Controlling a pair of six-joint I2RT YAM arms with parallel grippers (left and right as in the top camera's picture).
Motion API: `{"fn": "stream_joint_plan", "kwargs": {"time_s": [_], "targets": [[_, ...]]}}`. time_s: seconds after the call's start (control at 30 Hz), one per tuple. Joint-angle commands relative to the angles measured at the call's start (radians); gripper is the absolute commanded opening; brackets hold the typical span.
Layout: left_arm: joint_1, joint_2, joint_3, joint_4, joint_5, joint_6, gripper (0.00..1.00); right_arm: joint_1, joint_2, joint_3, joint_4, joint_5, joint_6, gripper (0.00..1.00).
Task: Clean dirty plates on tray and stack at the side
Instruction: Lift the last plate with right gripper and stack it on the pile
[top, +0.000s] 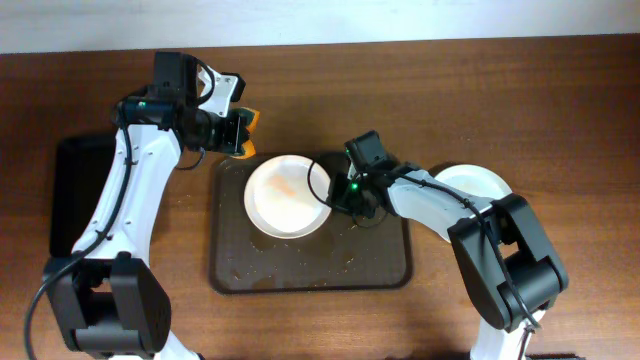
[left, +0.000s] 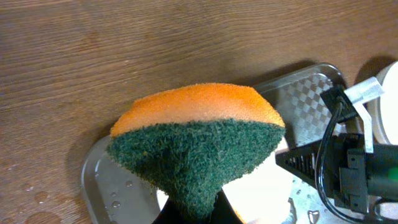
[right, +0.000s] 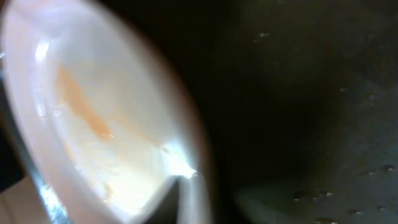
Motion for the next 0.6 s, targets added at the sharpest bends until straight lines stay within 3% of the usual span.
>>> {"fn": "stream_joint_plan", "kwargs": {"time_s": [0.0, 0.1, 0.17, 0.27, 0.37, 0.43, 0.57], "targets": [[0.003, 0.009, -0.024, -0.005, -0.035, 0.006, 0.0, 0.014, 0.015, -0.014, -0.009, -0.004, -0.006, 0.04], [0.003, 0.009, -0.024, -0.016, -0.035, 0.006, 0.0, 0.005, -0.071, -0.014, -0.074, -0.004, -0.102, 0.04], [0.003, 0.009, -0.024, -0.015, -0.035, 0.006, 0.02, 0.018, -0.203, -0.014, -0.196, 0.139, -0.154, 0.04], [0.003, 0.009, -0.024, -0.016, -0.035, 0.006, 0.02, 0.082, -0.393, -0.014, -0.361, 0.478, -0.182, 0.04], [0.003, 0.009, -0.024, -0.015, -0.036, 0.006, 0.0, 0.235, -0.507, -0.014, -0.505, 0.953, -0.182, 0.04], [0.003, 0.009, -0.024, -0.016, -0.047, 0.006, 0.0, 0.372, -0.505, -0.014, -0.567, 1.268, -0.178, 0.04], [0.003, 0.009, -0.024, -0.016, -0.047, 0.006, 0.0, 0.607, -0.505, -0.014, -0.565, 1.715, -0.201, 0.04]]}}
